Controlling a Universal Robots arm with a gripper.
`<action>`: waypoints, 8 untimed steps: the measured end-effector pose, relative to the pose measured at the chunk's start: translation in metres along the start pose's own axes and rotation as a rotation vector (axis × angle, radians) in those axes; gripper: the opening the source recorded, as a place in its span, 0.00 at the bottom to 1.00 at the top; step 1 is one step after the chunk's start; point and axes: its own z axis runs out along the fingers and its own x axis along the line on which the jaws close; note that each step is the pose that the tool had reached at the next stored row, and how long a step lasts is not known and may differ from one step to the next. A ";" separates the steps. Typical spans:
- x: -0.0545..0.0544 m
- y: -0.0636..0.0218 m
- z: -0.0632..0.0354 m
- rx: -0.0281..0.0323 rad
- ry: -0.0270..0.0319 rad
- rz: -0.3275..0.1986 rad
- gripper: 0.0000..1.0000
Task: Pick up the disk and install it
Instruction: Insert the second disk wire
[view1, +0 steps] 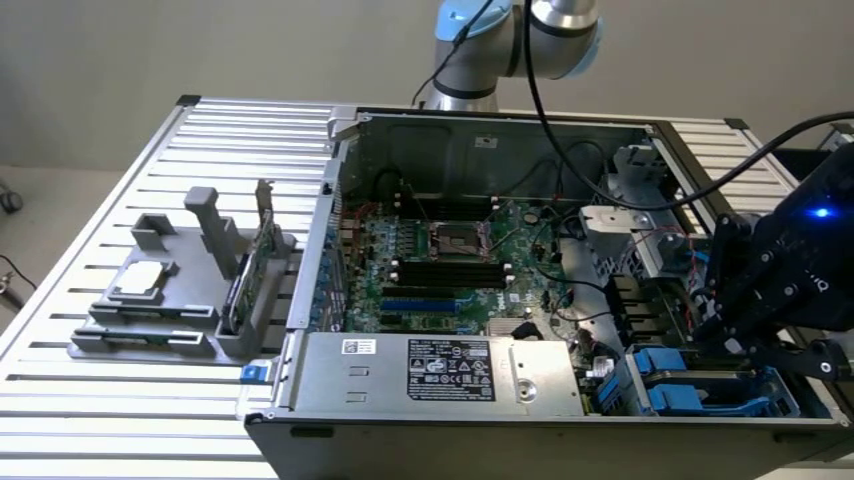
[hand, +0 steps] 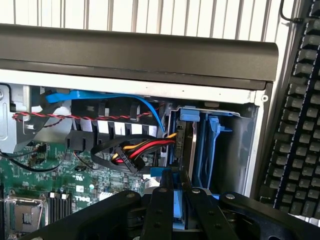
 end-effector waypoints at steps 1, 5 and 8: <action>0.000 0.0001 0.0003 0.0000 0.0005 0.000 0.16; 0.000 0.0015 0.0014 -0.0002 0.0026 0.000 0.16; -0.001 0.0018 0.0025 -0.0003 0.0046 0.000 0.16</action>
